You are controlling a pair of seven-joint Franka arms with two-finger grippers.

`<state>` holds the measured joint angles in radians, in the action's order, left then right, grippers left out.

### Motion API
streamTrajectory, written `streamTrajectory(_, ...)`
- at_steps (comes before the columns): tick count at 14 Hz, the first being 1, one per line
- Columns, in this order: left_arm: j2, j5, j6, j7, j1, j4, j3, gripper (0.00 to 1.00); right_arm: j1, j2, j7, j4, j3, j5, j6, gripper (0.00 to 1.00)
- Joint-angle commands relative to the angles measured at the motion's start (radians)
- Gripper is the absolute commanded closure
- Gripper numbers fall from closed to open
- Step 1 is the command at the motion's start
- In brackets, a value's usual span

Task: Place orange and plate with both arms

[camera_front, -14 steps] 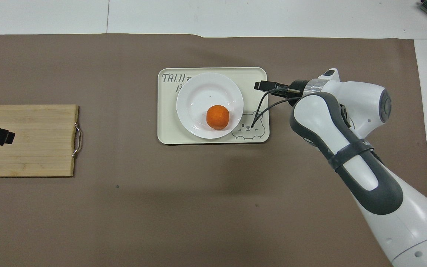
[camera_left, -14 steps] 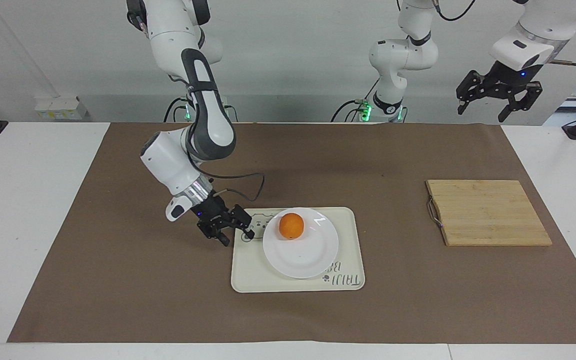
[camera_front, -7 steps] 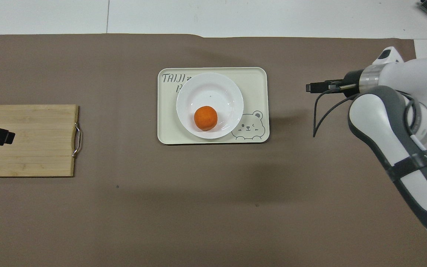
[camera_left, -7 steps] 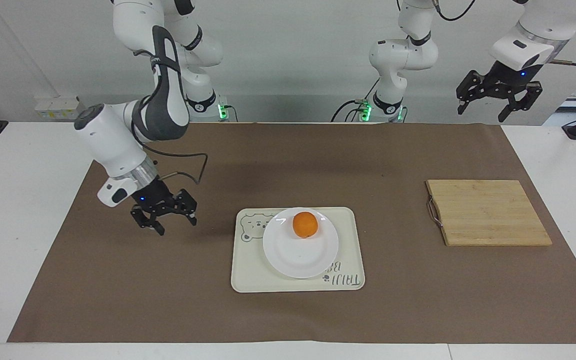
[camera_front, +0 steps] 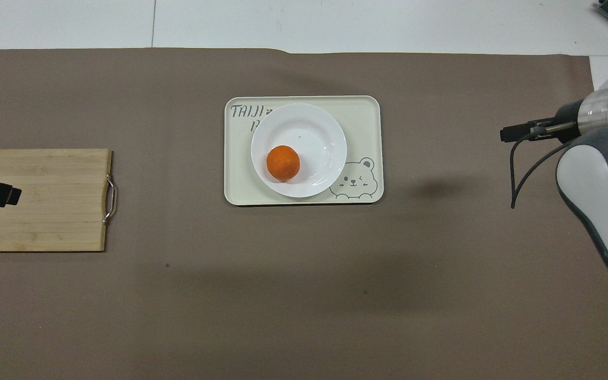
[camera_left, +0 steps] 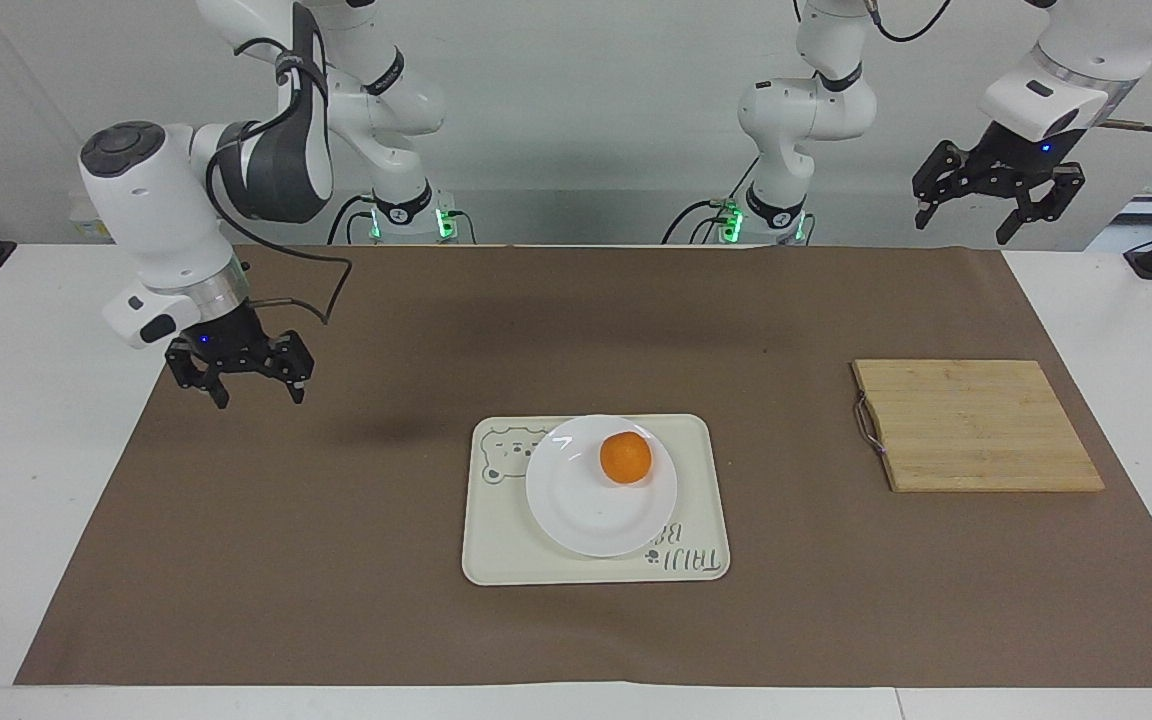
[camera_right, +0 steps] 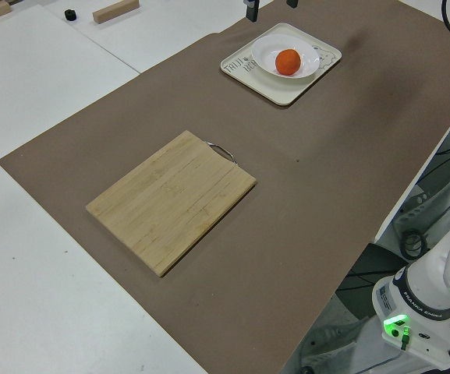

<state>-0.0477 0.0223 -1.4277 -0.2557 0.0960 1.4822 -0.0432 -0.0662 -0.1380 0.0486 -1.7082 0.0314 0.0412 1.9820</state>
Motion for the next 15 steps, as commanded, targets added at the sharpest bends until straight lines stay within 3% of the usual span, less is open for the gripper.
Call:
streamTrajectory(1, -0.021, -0.01, 0.001, -0.014, -0.012, 0.023, 0.006, 0.0, 0.023, 0.059, -0.067, 0.016, 0.007, 0.039, -0.106, 0.0)
streamTrajectory(4, -0.021, -0.01, 0.001, -0.013, -0.012, 0.023, 0.008, 0.0, 0.025, 0.129, -0.084, 0.031, 0.01, 0.02, -0.216, 0.0)
streamTrajectory(7, -0.021, -0.01, 0.001, -0.014, -0.012, 0.023, 0.006, 0.0, 0.022, 0.106, -0.079, 0.171, 0.013, -0.007, -0.432, 0.0)
streamTrajectory(15, -0.021, -0.01, 0.003, -0.014, -0.012, 0.023, 0.006, 0.0, 0.02, 0.126, -0.085, 0.144, 0.01, -0.024, -0.437, 0.0)
